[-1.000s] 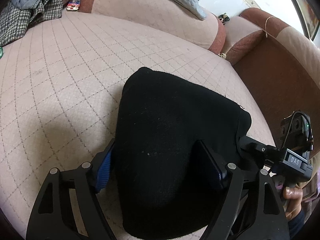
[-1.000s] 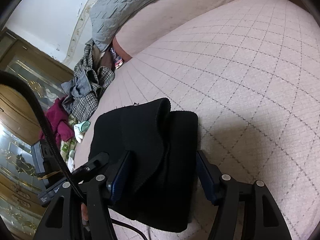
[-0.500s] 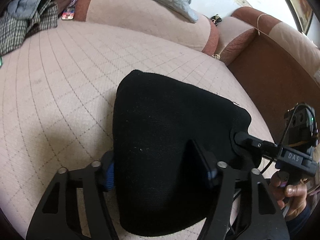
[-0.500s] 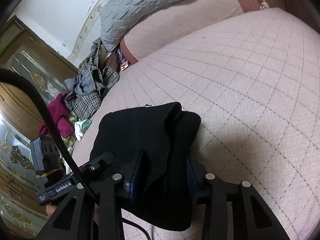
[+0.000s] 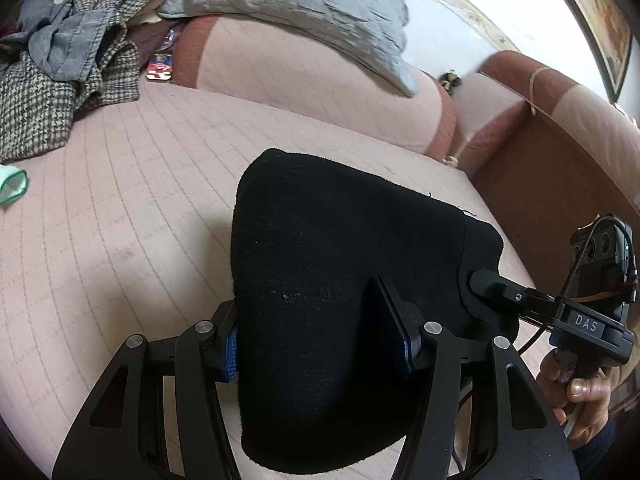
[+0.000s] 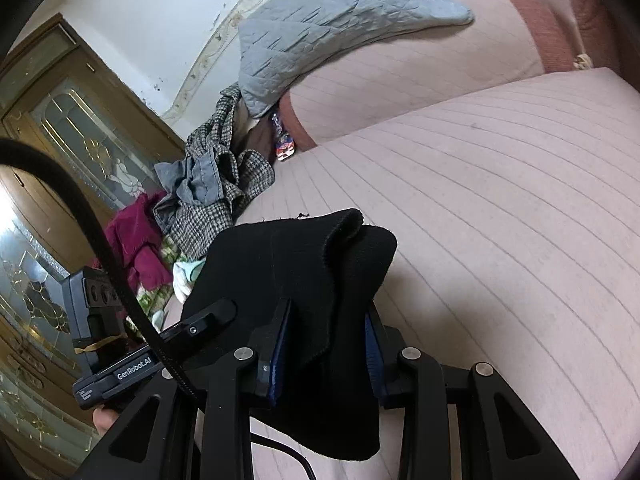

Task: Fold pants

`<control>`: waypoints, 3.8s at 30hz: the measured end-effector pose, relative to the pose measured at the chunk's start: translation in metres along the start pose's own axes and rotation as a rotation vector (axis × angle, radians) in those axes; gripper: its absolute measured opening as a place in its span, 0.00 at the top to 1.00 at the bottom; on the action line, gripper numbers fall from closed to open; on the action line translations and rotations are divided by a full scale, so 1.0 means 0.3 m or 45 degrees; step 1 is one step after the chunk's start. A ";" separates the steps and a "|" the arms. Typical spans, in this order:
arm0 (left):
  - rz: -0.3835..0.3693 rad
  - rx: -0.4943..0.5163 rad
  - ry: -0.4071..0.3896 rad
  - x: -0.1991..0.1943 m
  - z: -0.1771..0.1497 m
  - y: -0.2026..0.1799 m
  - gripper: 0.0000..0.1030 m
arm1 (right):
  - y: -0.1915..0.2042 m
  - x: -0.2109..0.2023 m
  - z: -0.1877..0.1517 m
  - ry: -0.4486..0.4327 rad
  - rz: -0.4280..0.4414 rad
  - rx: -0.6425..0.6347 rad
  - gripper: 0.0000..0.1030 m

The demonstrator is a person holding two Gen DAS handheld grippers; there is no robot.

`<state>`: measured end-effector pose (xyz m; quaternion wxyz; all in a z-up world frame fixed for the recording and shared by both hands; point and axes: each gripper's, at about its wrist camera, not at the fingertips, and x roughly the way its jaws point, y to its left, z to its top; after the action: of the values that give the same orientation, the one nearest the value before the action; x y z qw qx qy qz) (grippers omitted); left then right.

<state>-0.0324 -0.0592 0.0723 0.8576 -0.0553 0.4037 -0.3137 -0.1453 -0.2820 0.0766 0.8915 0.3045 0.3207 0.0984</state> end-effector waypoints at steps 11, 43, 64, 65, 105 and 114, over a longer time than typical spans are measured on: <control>0.098 -0.052 0.086 0.166 0.033 0.121 0.45 | -0.069 0.223 0.086 0.083 -0.052 0.033 0.69; 0.152 0.202 0.059 0.082 -0.092 -0.103 0.40 | 0.126 0.137 -0.043 0.183 -0.252 -0.378 0.92; 0.104 0.160 0.060 0.098 -0.094 -0.100 0.40 | 0.168 0.253 0.081 0.127 -0.259 -0.310 0.91; 0.095 0.158 0.059 0.096 -0.096 -0.097 0.40 | 0.151 0.274 0.083 0.139 -0.283 -0.293 0.91; 0.364 0.131 -0.110 -0.233 -0.118 -0.128 0.40 | 0.342 -0.043 -0.110 -0.040 -0.306 -0.388 0.58; 0.399 0.116 -0.131 -0.281 -0.134 -0.134 0.40 | 0.363 -0.080 -0.141 -0.042 -0.304 -0.401 0.57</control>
<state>-0.1217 -0.0357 0.1147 0.9172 0.0311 0.3484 -0.1907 -0.1885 -0.1839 0.1291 0.9385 0.1226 0.3206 0.0361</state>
